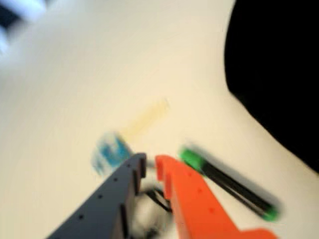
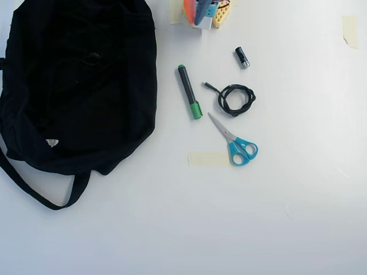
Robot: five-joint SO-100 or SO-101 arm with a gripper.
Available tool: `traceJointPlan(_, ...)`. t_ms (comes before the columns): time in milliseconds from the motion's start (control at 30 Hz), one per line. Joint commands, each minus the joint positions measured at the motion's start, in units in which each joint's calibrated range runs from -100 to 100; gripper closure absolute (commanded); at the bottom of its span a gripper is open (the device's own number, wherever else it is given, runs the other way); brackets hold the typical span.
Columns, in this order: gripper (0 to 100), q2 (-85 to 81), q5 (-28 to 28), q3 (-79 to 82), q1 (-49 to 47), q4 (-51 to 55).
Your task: Put the bike light into the black bag
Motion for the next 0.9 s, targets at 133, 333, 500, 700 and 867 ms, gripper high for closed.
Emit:
traceJointPlan(133, 98, -20.2, 11.2, 24.8, -5.9, -4.2)
traceJointPlan(333, 98, -28.0, 11.3, 39.1, -8.1, -3.9)
traceJointPlan(500, 98, -27.9, 11.4, 49.4, -7.8, -2.7)
traceJointPlan(700, 98, -27.9, 13.1, 59.3, -7.9, -4.4)
traceJointPlan(867, 98, -27.9, 13.1, 61.7, -8.0, -5.3)
